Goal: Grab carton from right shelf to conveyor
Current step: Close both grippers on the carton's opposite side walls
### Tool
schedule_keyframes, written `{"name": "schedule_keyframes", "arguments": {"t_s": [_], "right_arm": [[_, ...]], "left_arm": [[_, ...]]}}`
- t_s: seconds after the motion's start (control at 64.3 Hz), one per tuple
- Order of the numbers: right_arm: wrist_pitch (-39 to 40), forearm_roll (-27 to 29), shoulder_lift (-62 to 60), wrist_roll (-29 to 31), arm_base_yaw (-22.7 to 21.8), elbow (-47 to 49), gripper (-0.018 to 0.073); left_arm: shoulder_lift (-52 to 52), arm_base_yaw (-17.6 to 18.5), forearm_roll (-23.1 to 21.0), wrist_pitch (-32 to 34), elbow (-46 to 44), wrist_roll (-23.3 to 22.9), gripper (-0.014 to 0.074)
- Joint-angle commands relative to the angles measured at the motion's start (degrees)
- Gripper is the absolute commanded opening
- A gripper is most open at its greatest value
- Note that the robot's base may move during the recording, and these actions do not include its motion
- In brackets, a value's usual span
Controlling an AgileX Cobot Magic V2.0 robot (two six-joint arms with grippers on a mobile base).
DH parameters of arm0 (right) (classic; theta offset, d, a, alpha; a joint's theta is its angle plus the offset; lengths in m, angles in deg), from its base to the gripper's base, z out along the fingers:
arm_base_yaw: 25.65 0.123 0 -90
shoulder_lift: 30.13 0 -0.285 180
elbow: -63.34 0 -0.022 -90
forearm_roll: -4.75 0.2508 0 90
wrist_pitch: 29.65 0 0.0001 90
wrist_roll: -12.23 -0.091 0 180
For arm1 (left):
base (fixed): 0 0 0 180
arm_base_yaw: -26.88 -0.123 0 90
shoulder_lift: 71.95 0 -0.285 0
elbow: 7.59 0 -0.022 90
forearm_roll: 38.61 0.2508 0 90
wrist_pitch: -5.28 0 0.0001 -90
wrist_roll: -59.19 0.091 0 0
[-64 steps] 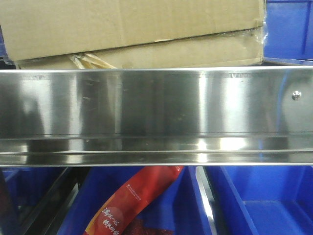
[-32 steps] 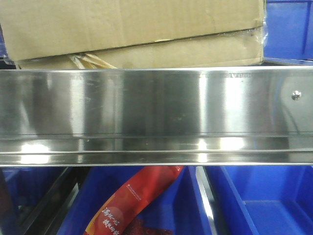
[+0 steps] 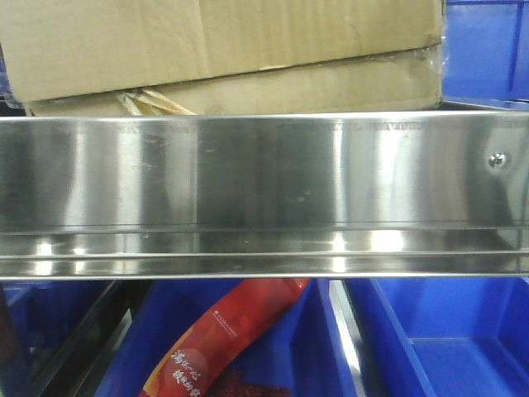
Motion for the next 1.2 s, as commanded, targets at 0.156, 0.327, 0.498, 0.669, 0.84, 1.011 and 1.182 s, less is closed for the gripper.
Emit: {"name": "schedule_keyframes", "arguments": {"t_s": [0.156, 0.327, 0.498, 0.669, 0.84, 1.011, 1.182], "right_arm": [[-21.3, -2.2, 19.4, -4.4, 0.2, 29.0, 0.0558], [-23.6, -3.3, 30.5, -6.6, 2.6, 44.4, 0.0558], [-23.6, -7.8, 38.6, -8.7, 8.6, 49.4, 0.0558], [-23.6, -9.4, 45.0, -9.8, 10.0, 49.4, 0.0558], [-23.6, -7.5, 50.4, -10.1, 10.0, 49.4, 0.0558], [-23.6, -6.7, 52.9, -10.1, 10.0, 49.4, 0.0487], [-23.6, -6.7, 52.8, -10.1, 10.0, 49.4, -0.0024]], "left_arm": [[16.1, 0.2, 12.4, -13.7, -20.6, -13.7, 0.0432], [25.6, -1.3, 10.0, -20.7, -32.2, -13.8, 0.0432], [30.2, -5.7, 6.3, -22.0, -34.8, -13.5, 0.0432], [33.7, -8.2, 6.2, -20.7, -34.8, -12.0, 0.0432], [37.7, -8.4, 6.4, -21.0, -34.8, -11.8, 0.0432], [39.7, -8.4, 6.4, -21.4, -34.8, -11.8, 0.0370], [39.7, -8.4, 6.4, -22.3, -34.8, -11.8, -0.0020]]}}
